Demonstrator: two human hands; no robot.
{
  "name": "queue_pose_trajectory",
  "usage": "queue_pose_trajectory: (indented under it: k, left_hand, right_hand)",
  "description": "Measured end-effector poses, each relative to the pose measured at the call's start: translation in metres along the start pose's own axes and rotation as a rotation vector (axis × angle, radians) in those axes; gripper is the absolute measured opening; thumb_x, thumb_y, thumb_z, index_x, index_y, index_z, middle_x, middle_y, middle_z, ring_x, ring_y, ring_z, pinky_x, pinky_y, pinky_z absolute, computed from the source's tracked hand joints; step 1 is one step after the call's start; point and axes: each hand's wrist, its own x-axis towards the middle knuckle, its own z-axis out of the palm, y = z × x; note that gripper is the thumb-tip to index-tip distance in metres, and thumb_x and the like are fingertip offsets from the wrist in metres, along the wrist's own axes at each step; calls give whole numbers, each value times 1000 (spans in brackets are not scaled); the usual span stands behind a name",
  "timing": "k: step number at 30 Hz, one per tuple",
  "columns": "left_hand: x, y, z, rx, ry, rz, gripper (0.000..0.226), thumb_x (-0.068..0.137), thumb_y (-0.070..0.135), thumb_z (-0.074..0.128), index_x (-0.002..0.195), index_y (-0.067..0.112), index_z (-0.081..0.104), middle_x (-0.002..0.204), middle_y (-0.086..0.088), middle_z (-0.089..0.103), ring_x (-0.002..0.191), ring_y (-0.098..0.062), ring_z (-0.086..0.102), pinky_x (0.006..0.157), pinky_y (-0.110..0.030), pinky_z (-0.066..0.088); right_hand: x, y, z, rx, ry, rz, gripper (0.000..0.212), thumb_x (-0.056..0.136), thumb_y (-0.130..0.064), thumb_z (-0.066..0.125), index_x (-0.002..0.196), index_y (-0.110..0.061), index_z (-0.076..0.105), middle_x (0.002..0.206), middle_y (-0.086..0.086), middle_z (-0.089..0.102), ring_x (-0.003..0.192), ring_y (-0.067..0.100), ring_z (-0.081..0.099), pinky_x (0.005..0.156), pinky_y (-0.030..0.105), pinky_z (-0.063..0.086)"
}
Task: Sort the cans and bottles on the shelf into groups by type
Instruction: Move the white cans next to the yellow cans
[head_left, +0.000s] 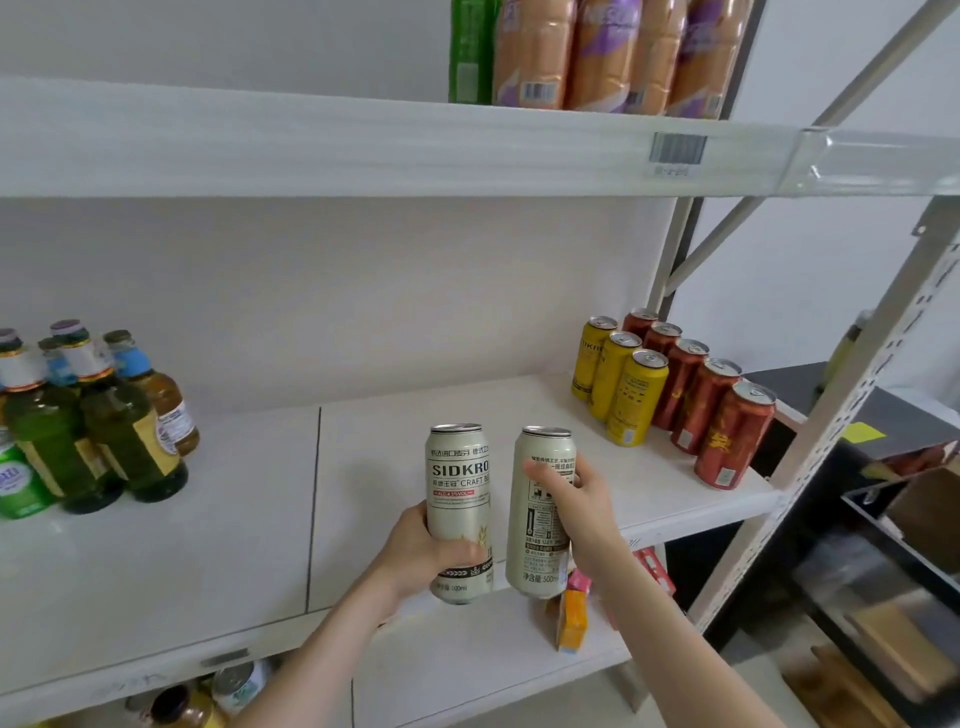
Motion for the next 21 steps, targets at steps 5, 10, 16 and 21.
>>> queue_pose_trajectory:
  k: [5,10,16,21]
  left_hand:
    - [32,8,49,-21,52,-3,61,45,30,83,104,22,70,94,2,77,88,-14,73,69,-24,55]
    - [57,15,95,-54,124,-4,62,43,31,84,103,22,69,94,1,77,88,-16,73,71,-28,56]
    - [88,27,122,-40,186,-3,69,39,31,85,105,19,68,95,2,77,90,-15,73,80,-33,56]
    - [124,31,115,9,209,-12,72,39,33,86,107,21,68,98,4,76,93,-13,72,84,-34,55]
  right_hand:
    - [36,-8,-46,-20,-82,-16,20,64,-40,77,81,-31,70,75,0,72,70,14,71,57,24,54]
    - [72,-14,-91,-9,-158,-10,29,59,-42,80,83,-29,71,79,2,73,73,15,71,60,25,56]
    - [119,-12,-115,-11,-192,3,30,60,-41,80,85,-29,70,85,6,74,79,19,73,66,32,59]
    - [162,-9,-110,21,-189,-2,28,66,-35,80,91,-27,70,83,-2,75,77,13,73,60,24,54]
